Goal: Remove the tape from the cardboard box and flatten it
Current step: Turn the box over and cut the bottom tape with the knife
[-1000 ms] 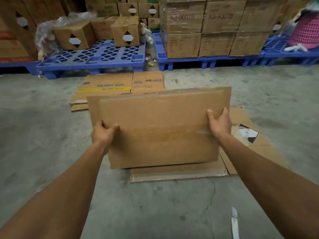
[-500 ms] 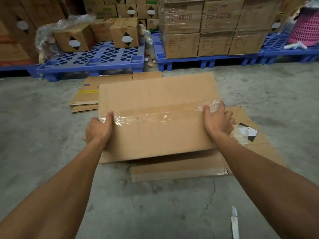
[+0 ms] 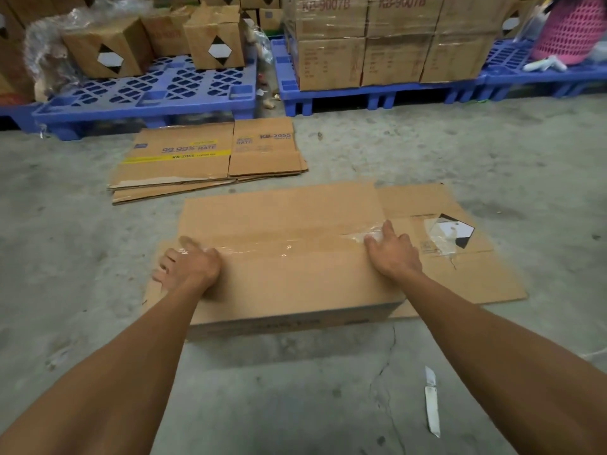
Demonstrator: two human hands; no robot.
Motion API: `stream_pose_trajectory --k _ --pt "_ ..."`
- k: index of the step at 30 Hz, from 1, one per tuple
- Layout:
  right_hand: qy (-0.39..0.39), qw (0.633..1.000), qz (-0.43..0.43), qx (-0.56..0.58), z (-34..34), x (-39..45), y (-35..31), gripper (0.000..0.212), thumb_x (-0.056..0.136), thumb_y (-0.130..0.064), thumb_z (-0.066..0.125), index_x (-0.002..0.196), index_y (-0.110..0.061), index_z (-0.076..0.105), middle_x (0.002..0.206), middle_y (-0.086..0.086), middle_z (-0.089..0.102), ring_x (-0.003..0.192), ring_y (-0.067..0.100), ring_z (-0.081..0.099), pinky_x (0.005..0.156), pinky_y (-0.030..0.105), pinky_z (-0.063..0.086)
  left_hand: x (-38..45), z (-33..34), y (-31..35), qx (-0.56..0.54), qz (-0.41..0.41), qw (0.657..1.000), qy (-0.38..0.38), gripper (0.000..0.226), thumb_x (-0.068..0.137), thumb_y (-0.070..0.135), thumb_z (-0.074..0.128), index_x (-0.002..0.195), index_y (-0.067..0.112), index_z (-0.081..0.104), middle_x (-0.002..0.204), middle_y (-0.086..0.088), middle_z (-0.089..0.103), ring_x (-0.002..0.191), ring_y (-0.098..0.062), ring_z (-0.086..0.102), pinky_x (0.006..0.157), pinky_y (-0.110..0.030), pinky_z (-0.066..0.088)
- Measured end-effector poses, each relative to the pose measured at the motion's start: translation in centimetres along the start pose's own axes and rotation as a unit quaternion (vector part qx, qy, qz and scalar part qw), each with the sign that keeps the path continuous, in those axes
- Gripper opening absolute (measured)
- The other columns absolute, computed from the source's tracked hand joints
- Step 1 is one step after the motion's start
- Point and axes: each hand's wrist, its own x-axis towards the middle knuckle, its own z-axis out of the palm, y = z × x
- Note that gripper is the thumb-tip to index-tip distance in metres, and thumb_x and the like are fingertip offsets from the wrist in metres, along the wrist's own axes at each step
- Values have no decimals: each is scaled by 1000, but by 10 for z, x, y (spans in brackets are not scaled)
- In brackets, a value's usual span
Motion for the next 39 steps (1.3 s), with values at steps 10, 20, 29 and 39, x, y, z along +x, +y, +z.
stream_pose_trajectory --k 10,20,29,39 --pt "-63 922 70 376 27 -11 26 46 97 -54 33 124 -32 64 125 -1 66 113 23 60 102 41 46 -67 65 125 95 424 900 -46 55 100 54 10 153 46 0 164 4 -9 150 -32 -10 113 -67 -7" --pt "-3 927 372 49 87 -105 140 43 90 -26 55 131 -18 46 134 16 41 121 37 44 100 44 40 -97 91 171 75 486 871 -7 60 98 53 17 155 35 14 165 -5 5 150 -35 2 115 -64 -2" --pt "52 941 300 147 104 -117 137 29 101 -19 43 123 -4 54 119 24 59 111 39 56 91 39 45 -76 82 161 32 495 868 -9 54 99 49 27 152 38 26 163 0 16 150 -24 11 119 -55 3" --pt "40 930 91 353 2 -30 24 21 96 -27 48 103 -14 63 98 6 61 96 26 58 84 40 47 9 42 43 23 169 984 48 62 91 63 21 147 38 29 162 -9 13 148 -36 11 113 -66 6"
